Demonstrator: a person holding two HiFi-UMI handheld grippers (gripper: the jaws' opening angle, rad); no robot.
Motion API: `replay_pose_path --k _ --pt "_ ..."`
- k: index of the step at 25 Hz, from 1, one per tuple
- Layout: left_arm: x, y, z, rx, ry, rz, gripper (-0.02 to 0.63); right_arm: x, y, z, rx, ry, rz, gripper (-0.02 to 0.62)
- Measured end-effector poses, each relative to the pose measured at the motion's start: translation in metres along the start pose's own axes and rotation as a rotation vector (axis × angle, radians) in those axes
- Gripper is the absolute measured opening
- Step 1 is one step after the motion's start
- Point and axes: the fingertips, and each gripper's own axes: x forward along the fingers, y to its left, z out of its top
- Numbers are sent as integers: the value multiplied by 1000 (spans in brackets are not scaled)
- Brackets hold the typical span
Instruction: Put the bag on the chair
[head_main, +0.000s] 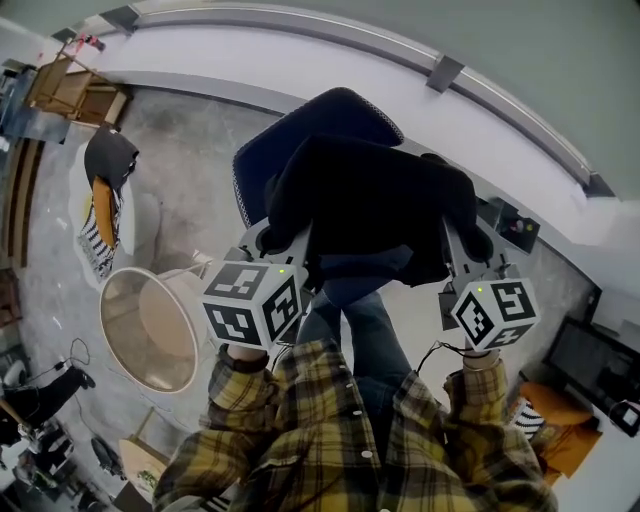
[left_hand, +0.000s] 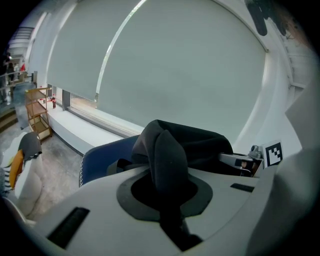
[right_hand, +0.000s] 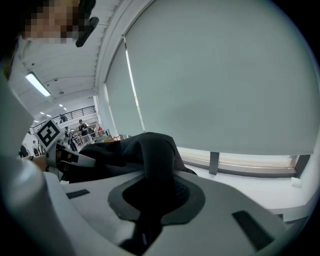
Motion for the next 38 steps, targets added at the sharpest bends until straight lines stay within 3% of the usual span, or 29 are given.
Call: replay_pose_path --k 21,38 --pt "93 60 -130 -58 168 49 41 73 -35 -159 64 191 -32 46" --pt "161 99 -212 -55 291 96 41 123 -63 -252 49 306 -85 48"
